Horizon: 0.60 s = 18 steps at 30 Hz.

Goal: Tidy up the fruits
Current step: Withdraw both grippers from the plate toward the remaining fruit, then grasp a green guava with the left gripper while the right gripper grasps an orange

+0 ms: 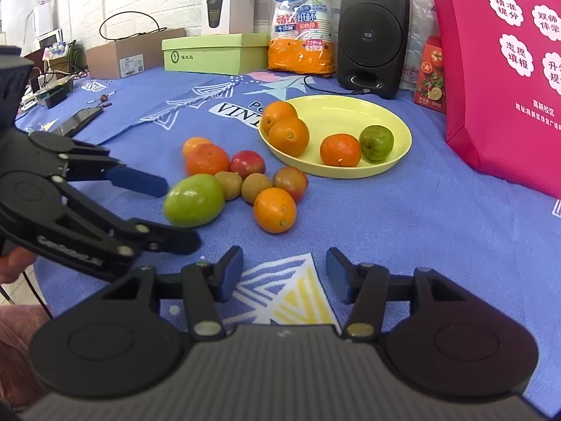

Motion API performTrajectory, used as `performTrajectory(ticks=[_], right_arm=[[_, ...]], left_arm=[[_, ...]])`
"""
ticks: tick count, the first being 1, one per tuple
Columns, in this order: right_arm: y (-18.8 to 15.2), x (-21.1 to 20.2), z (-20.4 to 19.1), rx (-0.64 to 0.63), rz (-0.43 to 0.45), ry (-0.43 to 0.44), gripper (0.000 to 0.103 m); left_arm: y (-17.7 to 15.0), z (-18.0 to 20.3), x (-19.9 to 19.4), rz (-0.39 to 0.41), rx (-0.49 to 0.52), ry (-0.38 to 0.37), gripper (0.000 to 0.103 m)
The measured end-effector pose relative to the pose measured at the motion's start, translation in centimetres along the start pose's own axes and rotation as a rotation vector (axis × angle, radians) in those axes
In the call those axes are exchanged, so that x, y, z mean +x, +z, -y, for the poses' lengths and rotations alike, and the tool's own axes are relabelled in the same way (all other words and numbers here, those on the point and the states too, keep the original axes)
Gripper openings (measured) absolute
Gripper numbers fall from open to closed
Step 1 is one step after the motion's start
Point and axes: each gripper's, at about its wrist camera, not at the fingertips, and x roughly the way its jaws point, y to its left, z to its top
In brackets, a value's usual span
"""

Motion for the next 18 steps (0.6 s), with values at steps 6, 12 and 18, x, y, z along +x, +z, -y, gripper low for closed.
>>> performTrajectory(ticks=[6,12,18], right_arm=[[0.1,0.4,0.5,-0.002,0.004,0.008,0.061],[0.6,1.3,0.3,-0.013,0.007,0.012,0.063],[1.5,2.6,-0.3,-0.024,0.005,0.018,0.063]], left_arm=[[0.7,-0.3,0.6,-0.005,-0.009,-0.017,0.063],[0.9,-0.4,0.4,-0.006,0.001,-0.058,0.04],[0.5,-1.0,-0.3,-0.013,-0.014,-0.056,0.038]])
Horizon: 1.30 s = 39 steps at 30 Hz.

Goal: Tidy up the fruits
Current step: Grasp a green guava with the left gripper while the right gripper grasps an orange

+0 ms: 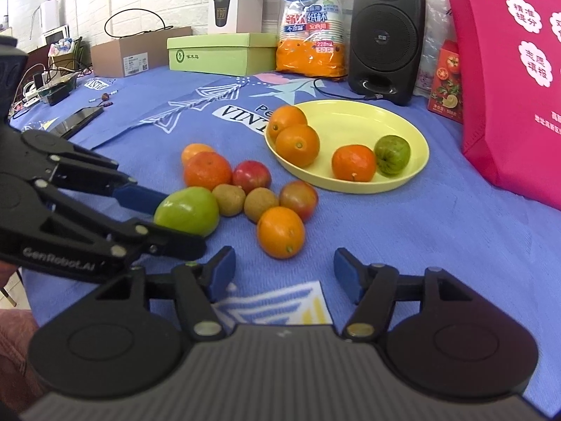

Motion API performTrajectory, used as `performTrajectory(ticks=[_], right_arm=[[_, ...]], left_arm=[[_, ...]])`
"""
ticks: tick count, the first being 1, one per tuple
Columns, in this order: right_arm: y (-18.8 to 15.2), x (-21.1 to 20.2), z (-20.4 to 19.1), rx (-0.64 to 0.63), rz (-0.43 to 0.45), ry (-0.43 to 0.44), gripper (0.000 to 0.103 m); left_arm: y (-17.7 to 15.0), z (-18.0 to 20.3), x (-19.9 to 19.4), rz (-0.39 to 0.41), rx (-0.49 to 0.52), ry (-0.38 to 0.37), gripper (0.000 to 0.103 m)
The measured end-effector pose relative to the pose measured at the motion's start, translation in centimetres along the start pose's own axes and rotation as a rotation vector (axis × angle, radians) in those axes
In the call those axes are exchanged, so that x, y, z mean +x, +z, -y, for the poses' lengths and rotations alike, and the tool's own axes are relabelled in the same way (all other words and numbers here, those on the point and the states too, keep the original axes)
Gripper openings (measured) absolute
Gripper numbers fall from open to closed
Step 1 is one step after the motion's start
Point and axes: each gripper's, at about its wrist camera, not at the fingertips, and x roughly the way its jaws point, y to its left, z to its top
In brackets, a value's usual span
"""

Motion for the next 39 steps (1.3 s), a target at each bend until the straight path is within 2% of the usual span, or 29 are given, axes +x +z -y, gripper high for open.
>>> performTrajectory(ticks=[6,10,14,16,28,39], right_arm=[[1.1,1.5,-0.8,0.003,0.0,-0.007,0.06],[1.3,1.7,-1.0,0.002,0.0,0.0,0.051],[1.3,1.6,-1.1,-0.003,0.001,0.006,0.046],[1.2,1.6,-1.0,0.003,0.003,0.005,0.03],[0.2,0.0,0.0,0.043,0.007,0.006,0.03],[-0.2,-0.7,-0.2,0.046,0.008,0.001,0.03]], left_arm=[[-0.4,-0.6,-0.8,-0.002,-0.023,0.01,0.038],[-0.6,-0.9,-0.9,0.003,-0.03,0.009,0.038],[-0.3,-0.6,-0.5,0.005,-0.017,0.009,0.039],[0.0,-0.5,-0.3,0.005,-0.012,0.01,0.039],[0.6,-0.5,1.0,0.007,-0.022,-0.001,0.038],[-0.2,-0.3,-1.4,0.013,0.003,0.009,0.037]])
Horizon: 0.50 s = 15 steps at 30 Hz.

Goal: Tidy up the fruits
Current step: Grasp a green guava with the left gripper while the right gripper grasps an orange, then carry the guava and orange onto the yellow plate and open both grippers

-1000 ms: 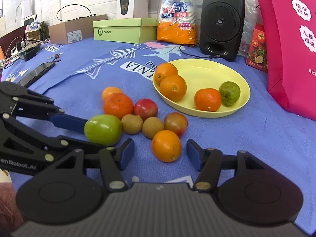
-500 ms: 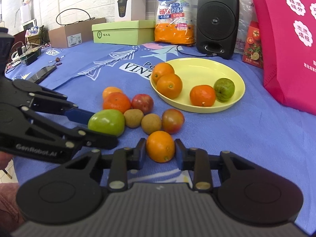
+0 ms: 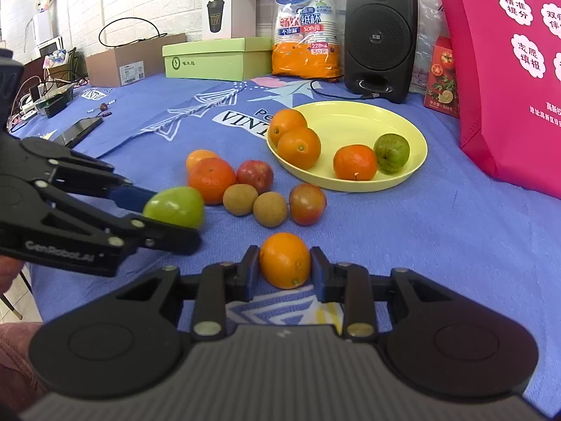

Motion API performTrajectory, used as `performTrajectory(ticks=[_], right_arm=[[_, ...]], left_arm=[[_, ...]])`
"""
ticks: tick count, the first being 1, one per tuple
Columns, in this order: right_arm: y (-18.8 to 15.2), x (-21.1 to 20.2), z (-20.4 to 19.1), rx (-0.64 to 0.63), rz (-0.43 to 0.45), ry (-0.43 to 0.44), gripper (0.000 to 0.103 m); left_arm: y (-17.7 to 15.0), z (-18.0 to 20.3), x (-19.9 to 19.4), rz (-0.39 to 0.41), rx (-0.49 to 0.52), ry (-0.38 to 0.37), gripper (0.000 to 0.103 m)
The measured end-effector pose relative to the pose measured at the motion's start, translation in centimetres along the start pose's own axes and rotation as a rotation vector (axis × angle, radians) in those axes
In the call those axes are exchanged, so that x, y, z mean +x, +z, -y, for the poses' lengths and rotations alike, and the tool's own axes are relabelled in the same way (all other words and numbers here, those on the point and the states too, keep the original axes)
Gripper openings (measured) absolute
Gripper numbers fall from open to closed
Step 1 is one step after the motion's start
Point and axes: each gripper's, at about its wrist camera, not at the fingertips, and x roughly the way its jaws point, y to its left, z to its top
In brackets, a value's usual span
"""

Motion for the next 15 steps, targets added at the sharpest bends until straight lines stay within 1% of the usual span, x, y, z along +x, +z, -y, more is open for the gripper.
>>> performTrajectory(ticks=[7,15], right_arm=[[-0.5,-1.1,-0.4,-0.005,-0.002,-0.003,0.03],[-1.0,-2.6,-1.1,-0.01,0.0,-0.022,0.03]], left_arm=[[-0.3,-0.7,-2.2,0.019,-0.012,0.021,0.037],[-0.6,-1.7,-3.6,0.028,-0.042,0.042,0.037]])
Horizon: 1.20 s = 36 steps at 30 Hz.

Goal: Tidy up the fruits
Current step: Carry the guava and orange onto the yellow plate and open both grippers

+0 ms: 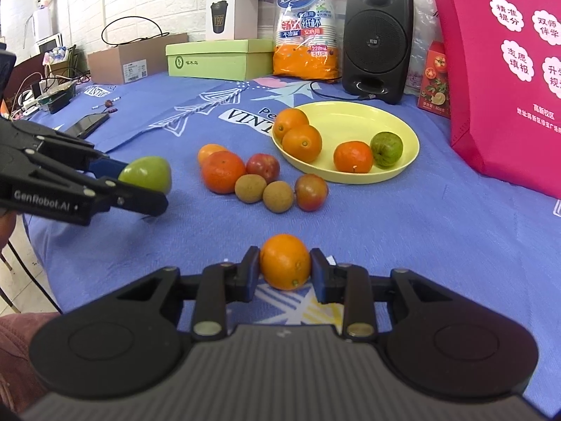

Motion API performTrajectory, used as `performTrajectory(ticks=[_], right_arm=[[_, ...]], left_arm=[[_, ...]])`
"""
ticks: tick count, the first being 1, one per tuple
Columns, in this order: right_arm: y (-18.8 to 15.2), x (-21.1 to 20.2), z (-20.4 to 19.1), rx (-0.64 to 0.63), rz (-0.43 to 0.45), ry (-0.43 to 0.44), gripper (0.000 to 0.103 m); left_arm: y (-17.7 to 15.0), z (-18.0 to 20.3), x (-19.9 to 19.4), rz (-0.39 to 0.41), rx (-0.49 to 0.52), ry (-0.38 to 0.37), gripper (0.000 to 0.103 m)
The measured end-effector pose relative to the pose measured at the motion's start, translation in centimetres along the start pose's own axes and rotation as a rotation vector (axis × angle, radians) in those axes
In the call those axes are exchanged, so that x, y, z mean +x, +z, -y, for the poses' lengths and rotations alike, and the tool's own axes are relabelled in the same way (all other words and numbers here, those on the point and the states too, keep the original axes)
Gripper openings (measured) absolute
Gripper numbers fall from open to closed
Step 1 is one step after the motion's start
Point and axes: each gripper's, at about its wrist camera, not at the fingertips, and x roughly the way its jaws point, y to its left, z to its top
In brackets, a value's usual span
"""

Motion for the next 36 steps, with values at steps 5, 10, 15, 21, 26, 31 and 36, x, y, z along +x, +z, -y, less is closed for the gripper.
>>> performTrajectory(ticks=[5,10,15,21,26,31,36], right_arm=[[0.3,-1.0,-0.3,-0.011,0.013,-0.011,0.03],[1.3,-1.5,-0.4,-0.035,0.031,-0.022,0.03],[2.5,-1.5,-0.2,-0.052,0.048,-0.032,0.03],[4.7,-1.1,0.4,-0.069,0.084,-0.05,0.03],[6.7,-0.4,1.1,-0.08,0.117,-0.056,0.03],[9.0,1.8,2.3,-0.074,0.135,-0.062,0.03],[10.7,5.5,3.8,-0.03,0.111,-0.064,0.03]], left_arm=[[0.6,-0.2,-0.5,0.018,0.008,0.003,0.037],[2.0,-0.4,-0.6,0.043,0.021,0.004,0.037],[3.9,-0.8,-0.3,0.07,0.032,0.006,0.037],[6.7,-1.1,0.9,0.097,0.04,0.002,0.038],[9.4,-1.7,2.7,0.109,0.037,-0.011,0.038],[12.3,-2.5,6.9,0.085,0.043,0.008,0.038],[14.8,-3.7,12.6,0.017,0.0,-0.023,0.038]])
